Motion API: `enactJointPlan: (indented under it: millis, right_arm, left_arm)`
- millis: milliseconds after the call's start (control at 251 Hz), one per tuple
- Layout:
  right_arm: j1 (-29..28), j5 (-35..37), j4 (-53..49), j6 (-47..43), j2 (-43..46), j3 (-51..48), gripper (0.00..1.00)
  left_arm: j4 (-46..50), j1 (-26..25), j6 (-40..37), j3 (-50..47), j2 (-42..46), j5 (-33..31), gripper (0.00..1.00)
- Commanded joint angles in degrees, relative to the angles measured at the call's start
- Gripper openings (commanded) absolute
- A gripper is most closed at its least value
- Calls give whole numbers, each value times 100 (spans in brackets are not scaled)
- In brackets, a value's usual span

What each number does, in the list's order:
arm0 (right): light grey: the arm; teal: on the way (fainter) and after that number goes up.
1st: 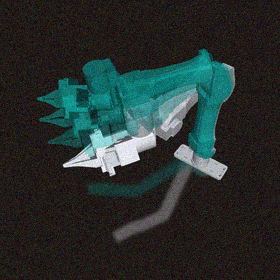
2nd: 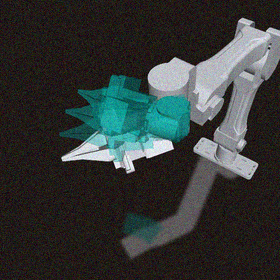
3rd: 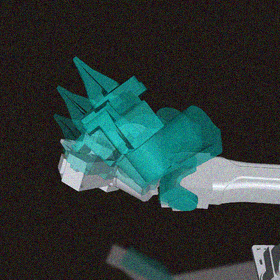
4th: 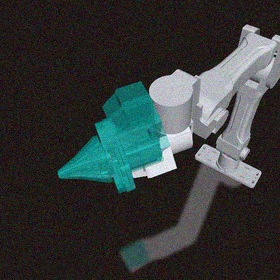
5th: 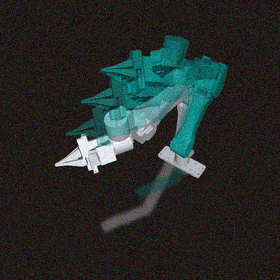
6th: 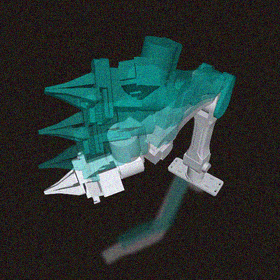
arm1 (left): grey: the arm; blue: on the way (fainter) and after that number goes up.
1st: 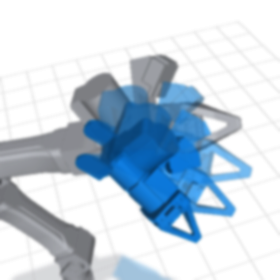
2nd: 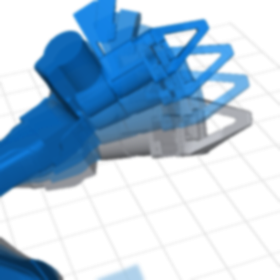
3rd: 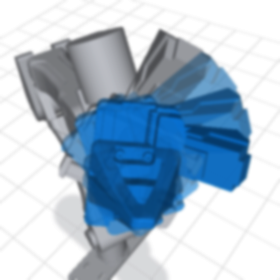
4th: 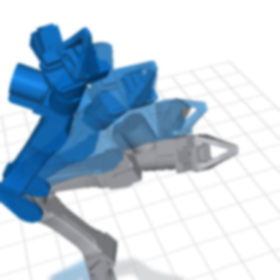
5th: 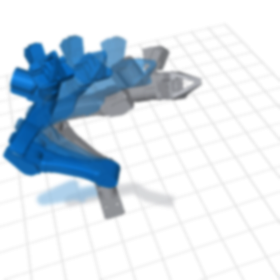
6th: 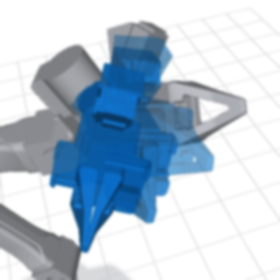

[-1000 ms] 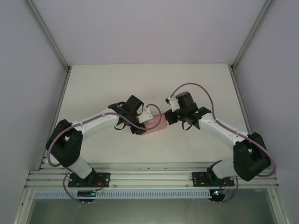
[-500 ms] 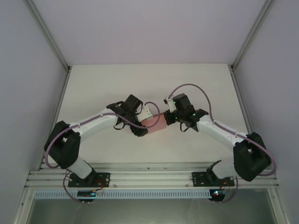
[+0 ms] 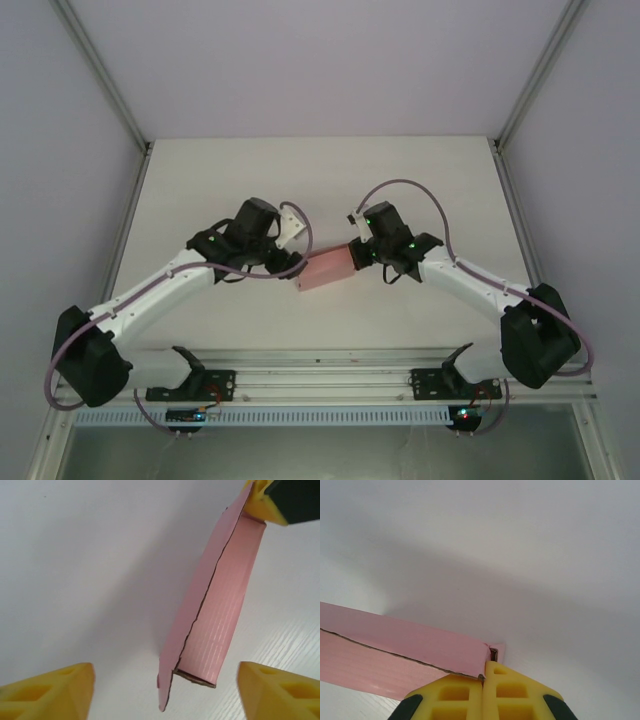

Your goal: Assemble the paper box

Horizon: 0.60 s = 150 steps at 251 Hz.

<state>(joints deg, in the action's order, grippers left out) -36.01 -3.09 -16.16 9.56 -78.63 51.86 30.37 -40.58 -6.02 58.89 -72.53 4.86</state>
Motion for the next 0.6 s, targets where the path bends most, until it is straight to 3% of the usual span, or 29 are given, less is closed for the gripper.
enactJointPlan:
  millis: [0,172,295,487,595]
  right_arm:
    - [-62,37,-789,106,-133,7,0]
    - [-70,-20,-853,122,-204,55,0]
    - [-81,10,-887,134,-214,67,0]
    - [-149,265,-1061,233,-216,122,0]
    - [-286,646,-1212,486,-199,195,0]
  left_arm:
    - [435,51,409,-42,-153,-64,65]
    - [461,86,403,68,-492,248,49]
    - [436,103,463,203,-647,295,25]
    - [368,116,999,350,-614,375,0]
    - [461,119,1794,553,-728,467,0]
